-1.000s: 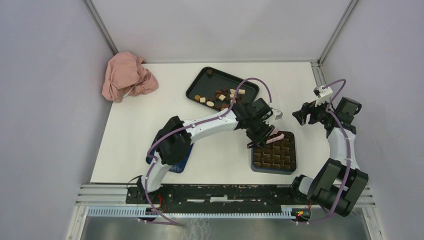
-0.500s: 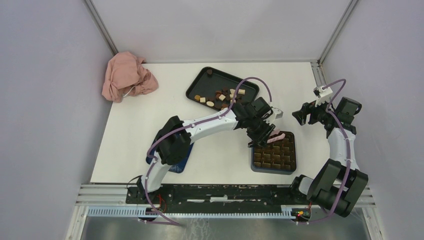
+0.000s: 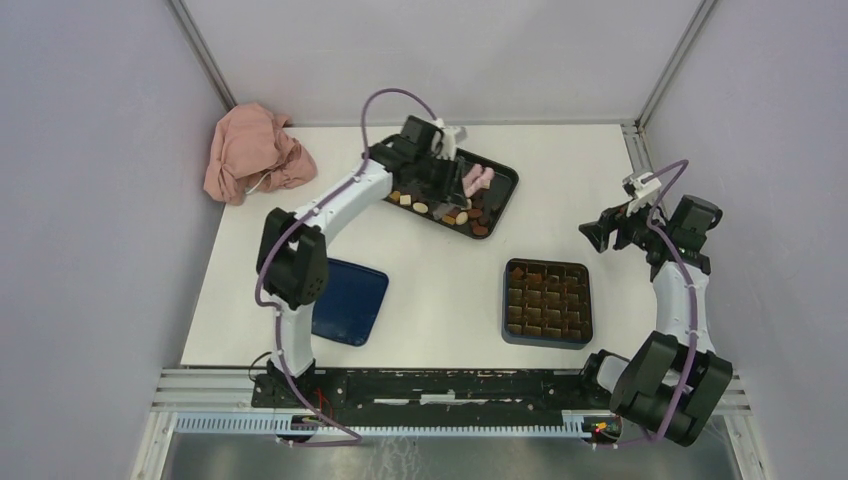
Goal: Pack the chocolate
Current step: Place the fake chocolate in the packing box, then pick up the fake chocolate from the plate.
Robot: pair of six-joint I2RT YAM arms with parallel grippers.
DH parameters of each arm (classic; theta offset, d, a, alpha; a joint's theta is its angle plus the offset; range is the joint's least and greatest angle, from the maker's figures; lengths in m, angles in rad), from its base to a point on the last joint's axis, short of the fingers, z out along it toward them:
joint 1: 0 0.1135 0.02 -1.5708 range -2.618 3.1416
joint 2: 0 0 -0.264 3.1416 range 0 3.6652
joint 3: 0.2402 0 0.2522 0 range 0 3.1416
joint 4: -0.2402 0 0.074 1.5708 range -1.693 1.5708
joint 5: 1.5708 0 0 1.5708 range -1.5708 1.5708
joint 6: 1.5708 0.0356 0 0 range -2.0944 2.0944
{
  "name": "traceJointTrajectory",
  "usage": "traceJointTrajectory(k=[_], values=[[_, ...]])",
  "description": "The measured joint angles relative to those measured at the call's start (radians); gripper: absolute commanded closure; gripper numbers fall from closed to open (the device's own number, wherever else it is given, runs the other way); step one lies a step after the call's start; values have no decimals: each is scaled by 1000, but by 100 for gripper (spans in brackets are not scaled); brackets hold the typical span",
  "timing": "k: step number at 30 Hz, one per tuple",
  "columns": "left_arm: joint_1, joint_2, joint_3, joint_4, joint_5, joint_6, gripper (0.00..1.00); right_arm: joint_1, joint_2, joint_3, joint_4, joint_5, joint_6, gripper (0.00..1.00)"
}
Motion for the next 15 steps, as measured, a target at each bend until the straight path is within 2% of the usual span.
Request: traceJointTrajectory(k=[3,6,10,15], values=[[140,18,13,-30,1,0,59,51,-3,2,0,11,6,24],[232,81,97,-93,0,2,58,154,-4,35,-11,42,8,24],[300,185,219,-159,-15,7,58,266,2,125,6,61,31,23],[349,274,288,-218,-67,10,57,286,16,125,60,73,38,23]])
